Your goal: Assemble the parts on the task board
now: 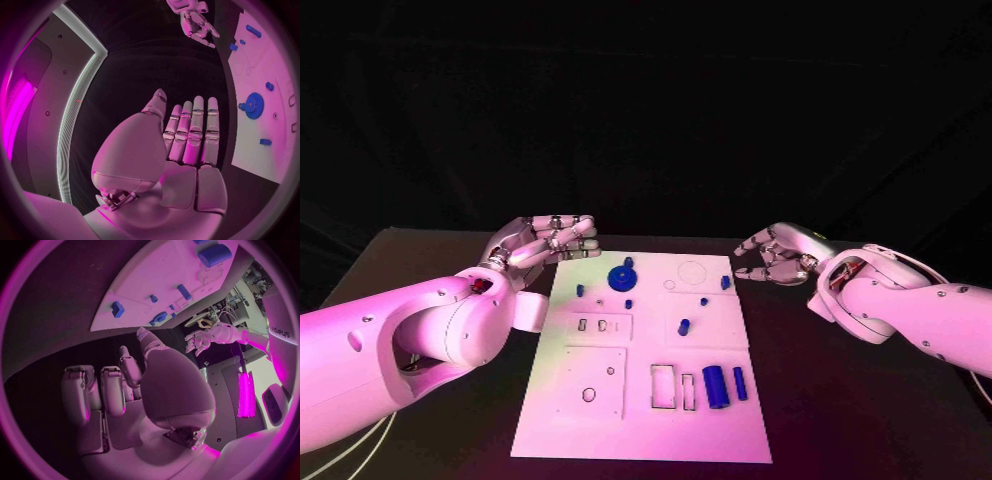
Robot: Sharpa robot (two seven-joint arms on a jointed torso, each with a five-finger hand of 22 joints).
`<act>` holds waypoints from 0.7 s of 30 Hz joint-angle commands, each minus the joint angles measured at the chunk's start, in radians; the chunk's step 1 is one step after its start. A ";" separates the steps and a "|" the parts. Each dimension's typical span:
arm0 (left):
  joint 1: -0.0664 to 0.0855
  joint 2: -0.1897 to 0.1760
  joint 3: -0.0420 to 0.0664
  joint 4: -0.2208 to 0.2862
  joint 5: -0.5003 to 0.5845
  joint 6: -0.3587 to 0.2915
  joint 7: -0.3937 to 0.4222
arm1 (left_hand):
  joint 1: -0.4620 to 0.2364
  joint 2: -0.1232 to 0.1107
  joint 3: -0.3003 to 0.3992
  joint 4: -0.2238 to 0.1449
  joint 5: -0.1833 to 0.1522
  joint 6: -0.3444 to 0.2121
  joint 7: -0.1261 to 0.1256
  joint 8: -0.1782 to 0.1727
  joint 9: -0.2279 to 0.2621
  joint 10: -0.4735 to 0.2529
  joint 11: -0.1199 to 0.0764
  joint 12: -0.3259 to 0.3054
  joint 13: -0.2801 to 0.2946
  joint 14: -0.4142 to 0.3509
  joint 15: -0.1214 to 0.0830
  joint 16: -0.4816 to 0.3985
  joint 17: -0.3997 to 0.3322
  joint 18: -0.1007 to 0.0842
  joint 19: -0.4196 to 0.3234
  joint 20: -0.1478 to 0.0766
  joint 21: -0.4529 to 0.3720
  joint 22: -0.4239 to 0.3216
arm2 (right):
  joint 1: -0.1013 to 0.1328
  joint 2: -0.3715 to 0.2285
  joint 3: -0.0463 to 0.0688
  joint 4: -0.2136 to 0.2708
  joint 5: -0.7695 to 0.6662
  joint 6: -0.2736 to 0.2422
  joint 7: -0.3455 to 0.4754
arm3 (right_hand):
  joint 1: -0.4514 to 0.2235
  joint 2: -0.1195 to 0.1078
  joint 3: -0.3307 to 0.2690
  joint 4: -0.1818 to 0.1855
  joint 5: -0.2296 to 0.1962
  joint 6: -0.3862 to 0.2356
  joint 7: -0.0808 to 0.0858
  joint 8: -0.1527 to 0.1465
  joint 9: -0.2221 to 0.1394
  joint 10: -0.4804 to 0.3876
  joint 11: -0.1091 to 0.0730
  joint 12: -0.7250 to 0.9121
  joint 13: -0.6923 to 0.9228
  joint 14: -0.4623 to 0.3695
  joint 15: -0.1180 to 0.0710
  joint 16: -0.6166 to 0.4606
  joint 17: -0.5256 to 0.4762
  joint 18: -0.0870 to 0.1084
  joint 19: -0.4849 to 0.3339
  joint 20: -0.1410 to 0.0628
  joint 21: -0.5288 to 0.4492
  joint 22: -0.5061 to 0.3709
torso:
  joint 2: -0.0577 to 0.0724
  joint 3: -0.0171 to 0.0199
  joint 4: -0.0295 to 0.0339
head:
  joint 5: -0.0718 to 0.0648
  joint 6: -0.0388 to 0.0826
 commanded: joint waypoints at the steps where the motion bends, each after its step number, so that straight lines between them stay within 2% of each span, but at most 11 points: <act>1: 0.001 0.004 0.001 0.001 -0.004 0.014 0.007 | 0.001 0.005 0.000 -0.004 0.003 -0.001 0.003 -0.004 -0.001 -0.002 0.003 -0.005 -0.001 -0.003 0.006 -0.005 0.002 0.014 0.000 0.005 -0.007 -0.001 | -0.015 -0.003 0.000 -0.022 0.060 0.028 0.069 | 0.010 -0.004 -0.001 -0.006 -0.004 0.001 -0.001 -0.005 0.000 -0.010 0.000 -0.005 -0.002 0.069 -0.003 -0.006 0.113 0.000 0.049 0.000 -0.004 0.199 | 0.001 0.0041 -0.0031 | -0.005 -0.003; 6: 0.001 0.005 0.001 -0.001 -0.004 0.015 0.007 | 0.002 0.005 0.000 -0.005 0.003 0.000 0.003 -0.004 -0.001 -0.001 0.003 -0.006 -0.001 -0.003 0.006 -0.005 0.002 0.014 0.001 0.005 -0.007 -0.001 | -0.036 0.014 0.000 -0.059 0.063 0.030 0.068 | 0.013 -0.006 -0.001 -0.008 -0.007 -0.002 0.000 -0.006 -0.001 -0.012 0.000 -0.007 -0.004 0.070 -0.003 -0.005 0.114 0.000 0.049 0.000 -0.004 0.199 | 0.002 0.0061 -0.0035 | -0.002 -0.005; 10: 0.001 0.006 0.001 -0.003 -0.004 0.015 0.007 | 0.002 0.005 0.000 -0.005 0.003 0.000 0.003 -0.004 -0.001 -0.001 0.003 -0.006 -0.001 -0.003 0.006 -0.005 0.002 0.014 0.001 0.005 -0.007 -0.001 | -0.045 0.036 0.000 -0.087 0.062 0.032 0.064 | 0.013 -0.006 -0.001 -0.008 -0.007 -0.002 0.000 -0.006 -0.001 -0.012 0.000 -0.007 -0.004 0.070 -0.003 -0.005 0.114 0.000 0.049 0.000 -0.004 0.199 | 0.002 0.0039 -0.0034 | -0.002 -0.007; 15: 0.001 0.008 0.001 -0.003 -0.004 0.016 0.007 | 0.002 0.005 0.000 -0.005 0.003 0.000 0.003 -0.004 -0.001 -0.001 0.003 -0.006 -0.001 -0.003 0.006 -0.005 0.002 0.014 0.001 0.005 -0.007 -0.001 | -0.053 0.066 -0.002 -0.121 0.044 0.035 0.055 | 0.014 -0.006 -0.001 -0.008 -0.007 -0.003 0.000 -0.006 -0.001 -0.010 0.000 -0.005 -0.001 0.070 -0.002 -0.005 0.116 0.000 0.050 0.000 -0.003 0.200 | 0.001 0.0033 -0.0022 | -0.004 -0.011; 21: 0.001 0.007 0.001 -0.005 -0.004 0.016 0.007 | 0.002 0.005 0.000 -0.005 0.003 0.000 0.003 -0.004 -0.001 -0.001 0.003 -0.006 -0.001 -0.003 0.006 -0.005 0.002 0.014 0.001 0.005 -0.007 -0.001 | -0.063 0.094 -0.002 -0.153 0.029 0.022 0.044 | 0.015 -0.001 0.002 -0.008 -0.008 -0.004 0.001 -0.006 -0.002 -0.007 0.000 -0.002 0.001 0.071 -0.002 -0.004 0.119 -0.001 0.051 0.000 -0.002 0.202 | 0.001 0.0039 -0.0045 | 0.001 -0.014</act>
